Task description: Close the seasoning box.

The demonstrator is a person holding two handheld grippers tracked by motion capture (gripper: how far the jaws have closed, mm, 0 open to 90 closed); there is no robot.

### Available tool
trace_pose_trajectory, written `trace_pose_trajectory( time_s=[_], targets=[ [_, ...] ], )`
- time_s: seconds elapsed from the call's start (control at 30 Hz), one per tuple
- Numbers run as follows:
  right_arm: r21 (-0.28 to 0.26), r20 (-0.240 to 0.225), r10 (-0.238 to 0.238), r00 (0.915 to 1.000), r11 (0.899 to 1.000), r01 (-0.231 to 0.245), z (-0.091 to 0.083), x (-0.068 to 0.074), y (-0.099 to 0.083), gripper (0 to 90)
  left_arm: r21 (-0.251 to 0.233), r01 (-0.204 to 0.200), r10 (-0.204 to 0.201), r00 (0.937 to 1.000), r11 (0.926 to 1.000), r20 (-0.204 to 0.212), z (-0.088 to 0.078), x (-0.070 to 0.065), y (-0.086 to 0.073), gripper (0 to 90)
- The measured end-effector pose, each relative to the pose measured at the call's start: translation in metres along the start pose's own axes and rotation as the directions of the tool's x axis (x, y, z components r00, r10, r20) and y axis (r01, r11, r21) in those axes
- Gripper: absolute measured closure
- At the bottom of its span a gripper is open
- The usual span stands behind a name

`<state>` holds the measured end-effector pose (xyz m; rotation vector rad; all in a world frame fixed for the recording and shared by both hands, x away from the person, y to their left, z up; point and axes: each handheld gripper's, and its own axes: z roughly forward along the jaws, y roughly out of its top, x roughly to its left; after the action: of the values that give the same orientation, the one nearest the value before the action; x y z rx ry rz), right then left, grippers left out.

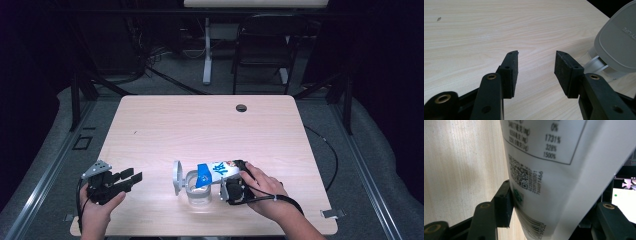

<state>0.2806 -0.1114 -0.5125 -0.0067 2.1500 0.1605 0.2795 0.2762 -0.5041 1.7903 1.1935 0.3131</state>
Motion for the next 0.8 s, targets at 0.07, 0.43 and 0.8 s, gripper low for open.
trace_pose_trajectory(
  time_s=[0.07,0.43,0.8],
  targets=[
    [0.017,0.002,-0.016,0.9999,1.0,0.016,-0.0011,-0.001,0.0008,43.3,0.003,-0.001,0.001,1.0,1.0,0.0,-0.0003,0.0001,0.0002,54.4],
    [0.009,0.01,-0.039,0.9992,0.999,0.039,-0.0011,-0.0022,0.0018,43.4,0.0,0.0,0.0,1.0,1.0,0.0,-0.0004,-0.0004,0.0001,54.3],
    [0.032,0.028,-0.091,0.9955,0.995,0.09,-0.0043,-0.0041,0.0039,43.7,0.0,0.004,-0.004,1.0,1.0,0.0,-0.001,0.0003,0.0,54.4]
  ],
)
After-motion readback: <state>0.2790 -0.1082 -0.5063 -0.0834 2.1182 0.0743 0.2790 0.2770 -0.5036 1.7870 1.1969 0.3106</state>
